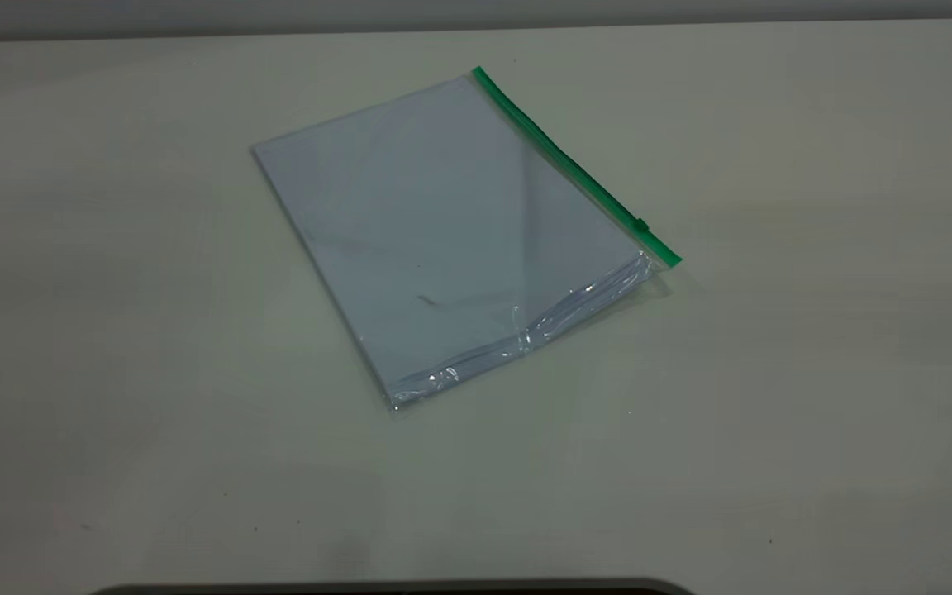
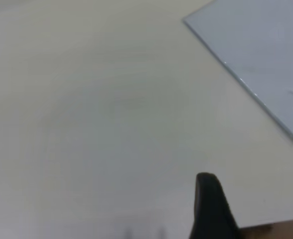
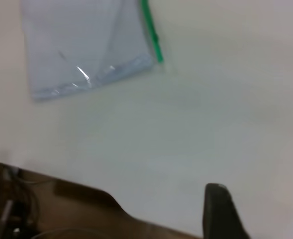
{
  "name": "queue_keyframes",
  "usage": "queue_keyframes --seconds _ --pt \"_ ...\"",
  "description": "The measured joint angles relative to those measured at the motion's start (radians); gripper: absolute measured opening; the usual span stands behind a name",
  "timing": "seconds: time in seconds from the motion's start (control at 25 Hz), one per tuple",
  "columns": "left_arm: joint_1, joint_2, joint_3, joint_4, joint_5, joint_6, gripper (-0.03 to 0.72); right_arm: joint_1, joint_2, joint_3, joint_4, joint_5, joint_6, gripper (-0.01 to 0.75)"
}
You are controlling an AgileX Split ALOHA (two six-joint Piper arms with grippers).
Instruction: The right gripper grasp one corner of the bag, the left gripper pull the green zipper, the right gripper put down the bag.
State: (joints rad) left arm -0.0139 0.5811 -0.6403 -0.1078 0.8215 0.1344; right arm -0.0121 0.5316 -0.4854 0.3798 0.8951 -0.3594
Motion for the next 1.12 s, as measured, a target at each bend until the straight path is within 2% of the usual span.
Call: queue_keyframes --seconds 0.24,0.52,0.68,0.8,0.92,1.12 --pt "0.0 0.299 -0.098 -0.03 -0.147 0.084 0.523 0.0 0.329 -0.001 0.283 -0.184 -0.294 0.48" --pt "0.0 0.538 -0.194 -0.144 -0.214 0.174 0.523 0.0 0.763 -0.009 0.817 -0.328 -0.763 0.481" --pt "0.0 0.602 -0.218 -0.218 -0.237 0.221 0.523 0.0 1.004 -0.016 1.165 -0.349 -1.054 0.481" --pt "0.0 0.623 -0.223 -0.261 -0.249 0.259 0.523 0.0 1.17 -0.049 1.337 -0.311 -1.199 0.481" --pt "0.0 0.636 -0.223 -0.276 -0.262 0.279 0.523 0.0 1.334 -0.114 1.386 -0.253 -1.242 0.481" --pt "0.0 0.653 -0.223 -0.277 -0.269 0.282 0.523 0.0 1.557 -0.249 1.401 -0.228 -1.25 0.481"
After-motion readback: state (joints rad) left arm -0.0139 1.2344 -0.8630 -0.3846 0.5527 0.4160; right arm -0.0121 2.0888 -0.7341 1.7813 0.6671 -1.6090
